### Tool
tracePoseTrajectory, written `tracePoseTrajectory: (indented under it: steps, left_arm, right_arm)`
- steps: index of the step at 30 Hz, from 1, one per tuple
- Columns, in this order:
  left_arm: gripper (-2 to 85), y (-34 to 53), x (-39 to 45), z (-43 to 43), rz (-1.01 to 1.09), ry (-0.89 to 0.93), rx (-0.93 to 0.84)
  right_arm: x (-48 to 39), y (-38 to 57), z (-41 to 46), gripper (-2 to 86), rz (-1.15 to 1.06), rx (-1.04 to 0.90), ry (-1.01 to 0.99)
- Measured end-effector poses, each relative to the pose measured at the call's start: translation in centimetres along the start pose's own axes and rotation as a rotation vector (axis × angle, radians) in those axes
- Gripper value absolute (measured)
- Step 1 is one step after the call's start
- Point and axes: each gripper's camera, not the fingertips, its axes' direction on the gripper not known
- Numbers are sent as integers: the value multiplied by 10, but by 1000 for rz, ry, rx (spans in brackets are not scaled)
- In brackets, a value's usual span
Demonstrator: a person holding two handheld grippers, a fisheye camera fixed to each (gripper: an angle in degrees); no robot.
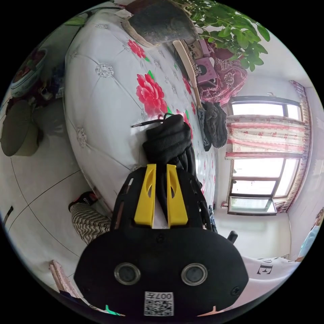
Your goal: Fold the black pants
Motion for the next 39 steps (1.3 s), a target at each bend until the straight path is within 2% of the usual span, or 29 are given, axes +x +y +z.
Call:
tracePoseTrajectory:
  steps: [2,5,8,12,15,18,21,23,26,27,29,31,32,35,39]
  left_arm:
    - [50,-1,0,1,5,12,3]
    - [53,-3,3,4,28,21,-1]
    - [63,-4,7,7,42,23,-4]
    - [67,-4,13,10,43,20,-13]
    - [68,-6,20,14,44,24,-29]
    - [66,-6,28,19,66,32,-36]
    - [58,-6,34,26,52,56,-36]
    - [53,-4,41,31,40,70,-35]
    - [51,-3,56,37,53,64,-38]
    - [50,-2,59,39,53,64,-39]
    - [50,-1,68,45,41,79,-45]
    - [49,0,76,50,34,89,-51]
    - [49,1,84,53,41,85,-54]
    - [50,6,106,59,65,58,-62]
    - [51,16,153,55,225,-21,-76]
  right_arm:
    - [6,-12,-27,34,46,139,-34]
    - [11,-42,-37,29,49,197,-80]
    - [7,-87,-21,22,-23,112,-108]
    - [18,-134,1,12,2,-29,2]
    - [18,-152,-17,4,-33,-20,-113]
    - [-9,-138,-30,2,-210,-52,-263]
    - [-15,-117,-49,3,-186,15,-212]
    - [6,-103,-78,4,-40,178,-114]
    - [39,-84,-88,5,186,284,21]
    - [45,-82,-84,5,213,269,16]
    - [55,-77,-51,2,238,97,-95]
    - [42,-71,-29,1,151,-44,-260]
    - [25,-63,-23,2,84,-82,-268]
    - [-3,-38,-41,11,12,-39,-137]
    - [20,8,-99,34,201,130,-35]
